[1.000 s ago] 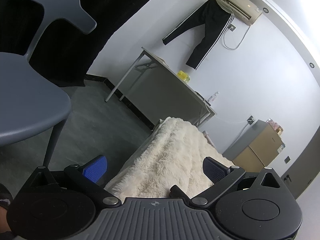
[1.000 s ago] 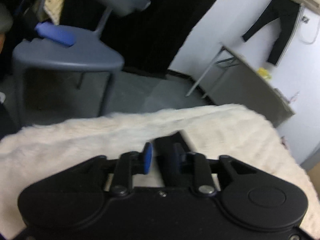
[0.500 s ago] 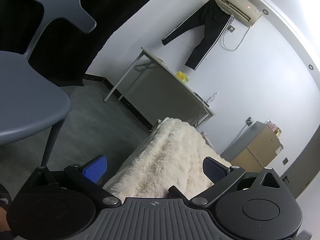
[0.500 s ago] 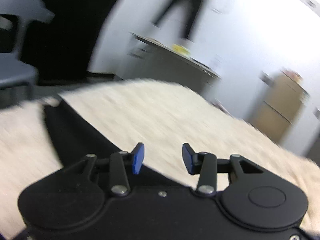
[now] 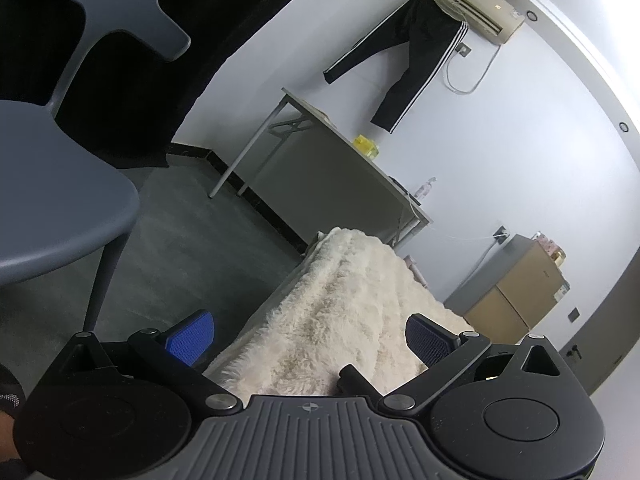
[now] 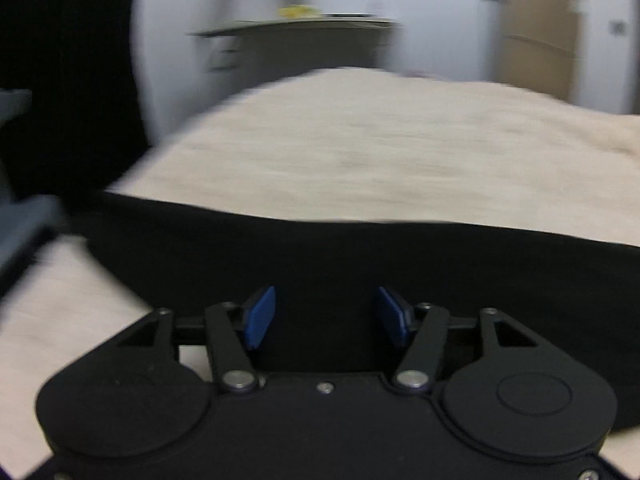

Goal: Fold clothes

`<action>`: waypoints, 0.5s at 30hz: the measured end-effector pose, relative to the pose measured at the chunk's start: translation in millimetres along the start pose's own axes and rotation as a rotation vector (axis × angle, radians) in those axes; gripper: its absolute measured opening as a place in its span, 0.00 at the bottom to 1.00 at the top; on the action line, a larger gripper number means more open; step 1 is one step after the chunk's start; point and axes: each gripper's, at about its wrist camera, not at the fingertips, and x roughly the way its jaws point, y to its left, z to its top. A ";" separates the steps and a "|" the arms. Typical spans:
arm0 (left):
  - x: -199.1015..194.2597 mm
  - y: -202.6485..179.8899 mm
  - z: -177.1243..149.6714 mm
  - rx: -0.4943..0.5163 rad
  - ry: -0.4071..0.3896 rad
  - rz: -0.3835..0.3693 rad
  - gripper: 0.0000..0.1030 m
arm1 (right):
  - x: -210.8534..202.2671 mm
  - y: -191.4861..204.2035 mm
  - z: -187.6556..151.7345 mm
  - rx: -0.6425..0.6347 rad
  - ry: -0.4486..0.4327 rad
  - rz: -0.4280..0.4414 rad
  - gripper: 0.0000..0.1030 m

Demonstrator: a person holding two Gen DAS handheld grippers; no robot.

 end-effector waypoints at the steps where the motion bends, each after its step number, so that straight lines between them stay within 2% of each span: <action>1: -0.3 -1.0 -0.1 0.006 0.002 0.003 0.98 | 1.6 15.7 6.2 -0.013 0.000 0.080 0.55; 2: -0.8 -1.9 -0.2 0.011 0.003 0.004 0.98 | -3.2 32.6 14.3 -0.013 -0.019 0.176 0.55; 3: -1.6 -2.6 -0.2 0.015 0.000 0.003 0.98 | -8.8 36.0 18.2 -0.017 -0.039 0.193 0.55; 5: -1.9 -3.0 0.2 0.017 -0.003 0.002 0.98 | -19.9 40.2 25.3 -0.027 -0.078 0.212 0.55; 8: 0.4 -1.8 0.2 0.007 -0.001 0.000 0.98 | -37.1 9.7 27.6 0.042 -0.084 0.193 0.57; 13: 3.7 -2.5 -0.5 0.010 0.017 -0.010 0.98 | -64.9 -65.4 7.5 0.071 -0.066 0.035 0.57; 15: 3.2 -2.0 -0.7 0.005 0.016 -0.010 0.98 | -85.7 -123.4 -9.6 0.111 -0.040 -0.112 0.58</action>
